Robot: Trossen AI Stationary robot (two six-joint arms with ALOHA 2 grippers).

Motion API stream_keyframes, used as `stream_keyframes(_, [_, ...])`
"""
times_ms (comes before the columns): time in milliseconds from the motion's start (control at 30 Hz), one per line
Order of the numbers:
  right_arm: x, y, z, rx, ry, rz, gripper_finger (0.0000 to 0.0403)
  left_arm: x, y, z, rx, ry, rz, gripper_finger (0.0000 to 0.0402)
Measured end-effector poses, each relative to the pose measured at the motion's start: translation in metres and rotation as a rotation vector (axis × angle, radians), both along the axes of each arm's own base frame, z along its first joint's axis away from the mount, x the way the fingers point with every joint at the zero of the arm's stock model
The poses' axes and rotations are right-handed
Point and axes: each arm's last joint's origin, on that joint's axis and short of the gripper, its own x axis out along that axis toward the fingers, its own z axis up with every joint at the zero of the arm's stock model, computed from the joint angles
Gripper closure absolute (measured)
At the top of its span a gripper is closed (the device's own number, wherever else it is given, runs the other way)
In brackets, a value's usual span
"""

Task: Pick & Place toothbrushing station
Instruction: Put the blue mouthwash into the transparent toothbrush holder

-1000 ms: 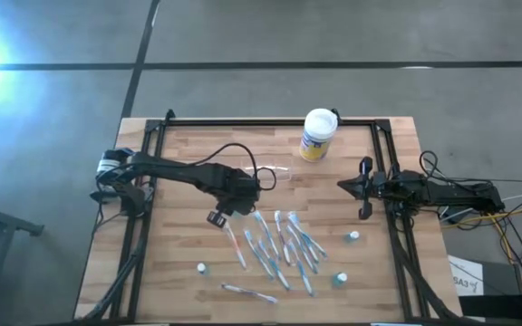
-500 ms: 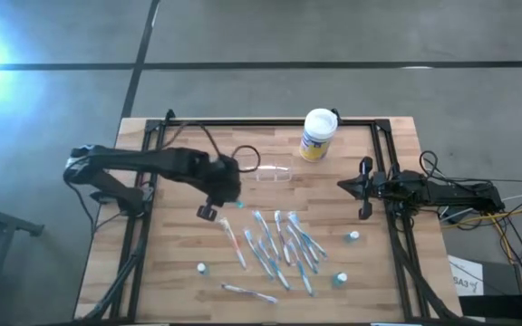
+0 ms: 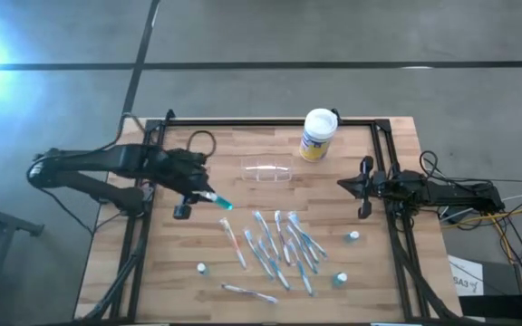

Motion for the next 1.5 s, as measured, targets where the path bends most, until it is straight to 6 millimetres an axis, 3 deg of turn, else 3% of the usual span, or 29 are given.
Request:
stream_keyframes(267, [0.000, 0.000, 0.000, 0.002, -0.003, 0.000, 0.0394, -0.040, 0.001, -0.034, -0.110, -0.192, 0.090, 0.0301])
stream_keyframes(467, [0.000, 0.000, 0.000, 0.003, -0.003, 0.001, 0.0394, -0.056, 0.003, -0.062, -0.171, -0.291, 0.211, 0.0303])
stream_keyframes(867, [0.000, 0.000, -0.002, 0.014, 0.003, 0.002, 0.0394, -0.060, 0.004, -0.109, -0.274, -0.593, 0.235, 0.0303])
stream_keyframes(1200, [0.000, 0.000, -0.002, 0.010, 0.004, 0.002, 0.0394, -0.063, 0.005, -0.137, -0.254, -0.637, 0.242, 0.0303])
stream_keyframes(1500, [0.000, 0.000, -0.002, 0.010, 0.005, 0.002, 0.0394, -0.065, 0.005, -0.133, -0.262, -0.664, 0.246, 0.0303])
